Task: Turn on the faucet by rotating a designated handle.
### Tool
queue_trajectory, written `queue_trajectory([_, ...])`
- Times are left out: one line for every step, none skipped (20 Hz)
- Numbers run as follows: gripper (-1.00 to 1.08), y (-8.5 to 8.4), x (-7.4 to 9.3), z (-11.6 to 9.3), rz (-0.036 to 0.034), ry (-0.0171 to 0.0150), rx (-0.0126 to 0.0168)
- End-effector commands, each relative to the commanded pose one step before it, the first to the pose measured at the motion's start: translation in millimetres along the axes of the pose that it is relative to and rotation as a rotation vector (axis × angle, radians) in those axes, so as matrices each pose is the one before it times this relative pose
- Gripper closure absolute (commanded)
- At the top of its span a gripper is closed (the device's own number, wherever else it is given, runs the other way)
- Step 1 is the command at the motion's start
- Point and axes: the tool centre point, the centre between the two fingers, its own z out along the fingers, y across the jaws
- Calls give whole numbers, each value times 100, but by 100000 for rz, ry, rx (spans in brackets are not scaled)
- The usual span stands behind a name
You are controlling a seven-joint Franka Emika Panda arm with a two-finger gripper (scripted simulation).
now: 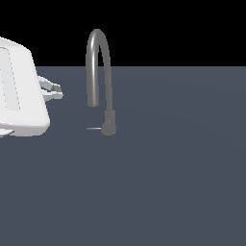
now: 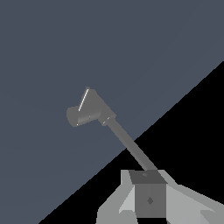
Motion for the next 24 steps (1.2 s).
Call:
queue_trajectory([108, -429, 752, 400, -3887, -79, -4005])
queue_trajectory([108, -177, 291, 164, -1552, -66, -1541])
queue_trajectory([108, -178, 292, 165, -1555, -68, -1542])
queue_trajectory([108, -179, 292, 165, -1557, -71, -1542])
queue_trajectory([108, -180, 292, 165, -1561, -74, -1543])
queue_trajectory([108, -181, 292, 166, -1563, -77, -1544])
queue_trajectory([108, -182, 291, 167, -1566, -80, -1543])
queue_trajectory([108, -183, 291, 167, -1569, -83, -1543])
queue_trajectory([108, -184, 291, 168, -1572, -86, -1542])
queue_trajectory([108, -185, 291, 168, -1575, -89, -1541])
queue_trajectory([108, -186, 290, 168, -1577, -91, -1539])
queue_trajectory([108, -187, 290, 169, -1579, -94, -1537])
queue_trajectory([108, -188, 289, 169, -1580, -97, -1533])
queue_trajectory([108, -189, 288, 170, -1581, -100, -1530])
queue_trajectory([108, -189, 287, 170, -1582, -103, -1525])
queue_trajectory([108, -190, 286, 170, -1582, -105, -1521])
queue_trajectory([108, -191, 285, 170, -1582, -108, -1515])
queue_trajectory([108, -191, 283, 171, -1581, -110, -1509])
queue_trajectory([108, -192, 282, 171, -1579, -113, -1502])
queue_trajectory([108, -192, 280, 171, -1577, -115, -1494])
queue_trajectory([108, -193, 278, 171, -1574, -117, -1487])
queue_trajectory([108, -193, 276, 171, -1572, -119, -1479])
queue_trajectory([108, -193, 274, 171, -1568, -121, -1470])
queue_trajectory([108, -194, 272, 172, -1565, -123, -1461])
